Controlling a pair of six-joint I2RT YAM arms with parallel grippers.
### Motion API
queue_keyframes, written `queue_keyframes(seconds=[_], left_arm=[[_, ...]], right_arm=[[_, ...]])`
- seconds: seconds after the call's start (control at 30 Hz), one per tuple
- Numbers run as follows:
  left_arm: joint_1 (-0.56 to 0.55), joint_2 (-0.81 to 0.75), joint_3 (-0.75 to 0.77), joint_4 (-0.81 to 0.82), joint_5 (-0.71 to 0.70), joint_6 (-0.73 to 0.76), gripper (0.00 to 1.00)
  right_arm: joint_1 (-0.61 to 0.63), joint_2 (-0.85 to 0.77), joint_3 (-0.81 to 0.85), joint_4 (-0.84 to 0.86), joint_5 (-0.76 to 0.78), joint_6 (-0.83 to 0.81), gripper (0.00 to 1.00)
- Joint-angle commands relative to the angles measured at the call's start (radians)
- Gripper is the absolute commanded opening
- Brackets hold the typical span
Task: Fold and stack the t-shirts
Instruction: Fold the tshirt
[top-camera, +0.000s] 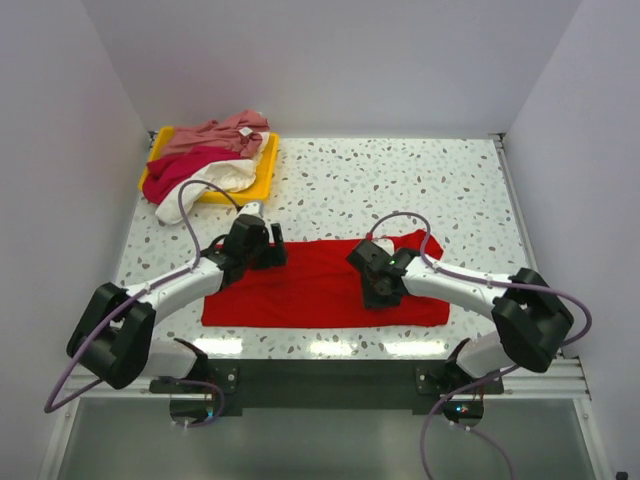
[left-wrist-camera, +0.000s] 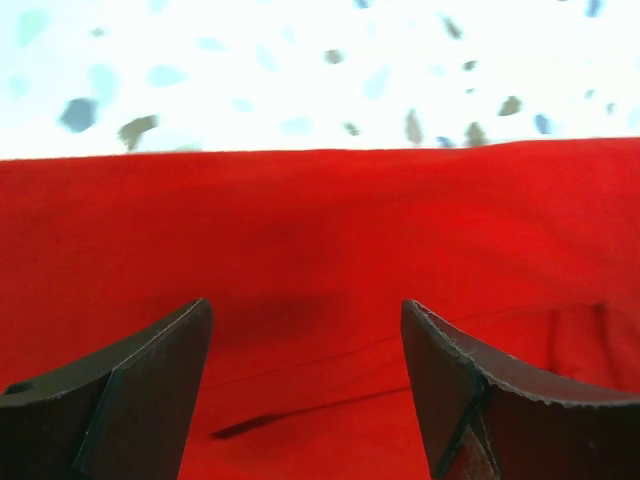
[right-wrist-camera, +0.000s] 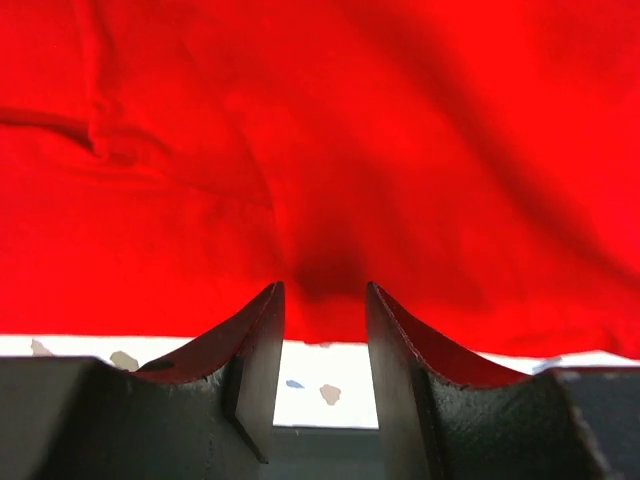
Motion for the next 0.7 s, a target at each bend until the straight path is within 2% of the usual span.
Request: queue_keyframes(seconds=[0.0,0.13,0.23,0.4,0.57,0.67], left_arm=[[0.047,-0.059,-0.036,-0.034,0.026,0.039,0.81],[0.071,-0.068,-0.04,-0.049,0.026,0.049,0.81],[0.076,-0.069,-0.04,-0.051,0.028,0.052,0.81],[0.082,-0.071,-0.041,-0.055,0.025,0.059,0.81],[0.093,-0.077,-0.044,-0.059,0.028,0.066,0.81],[0.099,-0.083,-0.049,-0.054,0.031,0.067,0.81]], right_arm=[[0.01,0.043,0.032,0.068,-0.004,0.007,0.41],[0.016,0.057,0.012,0.072,-0.006,0.017,0.39],[0.018,0.051,-0.005,0.077,0.0,0.022,0.34],[0.018,0.036,-0.014,0.074,-0.007,0.022,0.1],[0.018,0.034,-0.021,0.072,-0.018,0.019,0.01],[0.019,0.025,-0.024,0.072,-0.026,0.025,0.0]])
